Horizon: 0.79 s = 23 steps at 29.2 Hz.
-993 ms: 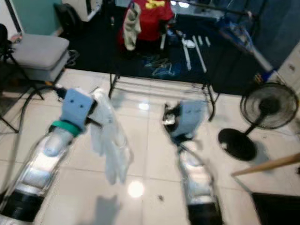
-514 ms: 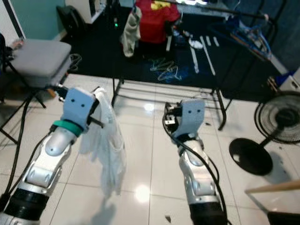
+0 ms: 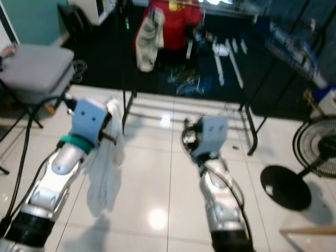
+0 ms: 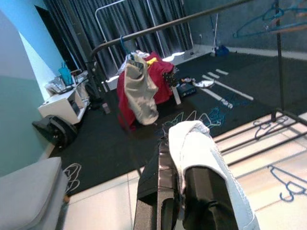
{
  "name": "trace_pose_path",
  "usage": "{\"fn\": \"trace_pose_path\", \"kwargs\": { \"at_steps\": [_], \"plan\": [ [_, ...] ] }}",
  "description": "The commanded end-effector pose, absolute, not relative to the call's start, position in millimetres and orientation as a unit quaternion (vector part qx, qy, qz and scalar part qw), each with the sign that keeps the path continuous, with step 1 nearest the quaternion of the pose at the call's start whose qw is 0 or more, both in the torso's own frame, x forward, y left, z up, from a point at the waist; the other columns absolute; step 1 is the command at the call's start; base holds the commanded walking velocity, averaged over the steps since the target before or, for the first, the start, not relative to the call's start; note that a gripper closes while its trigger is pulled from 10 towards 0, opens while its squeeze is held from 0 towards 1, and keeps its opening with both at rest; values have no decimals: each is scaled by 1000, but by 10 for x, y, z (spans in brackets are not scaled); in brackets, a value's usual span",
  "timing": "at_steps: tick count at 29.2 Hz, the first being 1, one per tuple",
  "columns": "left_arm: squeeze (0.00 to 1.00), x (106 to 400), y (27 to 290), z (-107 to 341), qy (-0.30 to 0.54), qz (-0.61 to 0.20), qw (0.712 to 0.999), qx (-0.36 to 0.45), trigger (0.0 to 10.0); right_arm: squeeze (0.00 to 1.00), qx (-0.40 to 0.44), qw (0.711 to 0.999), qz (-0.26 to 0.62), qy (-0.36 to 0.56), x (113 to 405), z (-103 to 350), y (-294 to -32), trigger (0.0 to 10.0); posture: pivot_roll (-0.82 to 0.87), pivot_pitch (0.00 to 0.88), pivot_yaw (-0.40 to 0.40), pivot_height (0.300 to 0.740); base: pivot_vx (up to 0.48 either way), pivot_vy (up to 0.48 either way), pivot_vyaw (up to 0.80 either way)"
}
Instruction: Hang hanger
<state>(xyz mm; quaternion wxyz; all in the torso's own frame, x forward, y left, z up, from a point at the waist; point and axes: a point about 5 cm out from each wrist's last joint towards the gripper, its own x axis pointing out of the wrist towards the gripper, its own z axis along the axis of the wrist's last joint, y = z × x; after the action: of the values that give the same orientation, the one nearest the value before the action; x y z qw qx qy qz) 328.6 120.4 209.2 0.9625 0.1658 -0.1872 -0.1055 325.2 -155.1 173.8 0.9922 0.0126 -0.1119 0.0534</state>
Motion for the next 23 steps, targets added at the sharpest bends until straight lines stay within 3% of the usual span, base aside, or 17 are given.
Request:
{"fn": "trace_pose_path", "kwargs": {
  "at_steps": [1,23],
  "plan": [
    [0,3279,1187,2104,-194,-110,960,166,10000,0,15,993,56,-105,3232,1689,-1528,10000,0,39,23,740,480,0,-706],
    [0,3300,1199,2101,-192,-111,961,168,10000,0,15,993,51,-104,3243,1682,-1534,10000,2,36,30,740,480,0,-714]
  ]
}}
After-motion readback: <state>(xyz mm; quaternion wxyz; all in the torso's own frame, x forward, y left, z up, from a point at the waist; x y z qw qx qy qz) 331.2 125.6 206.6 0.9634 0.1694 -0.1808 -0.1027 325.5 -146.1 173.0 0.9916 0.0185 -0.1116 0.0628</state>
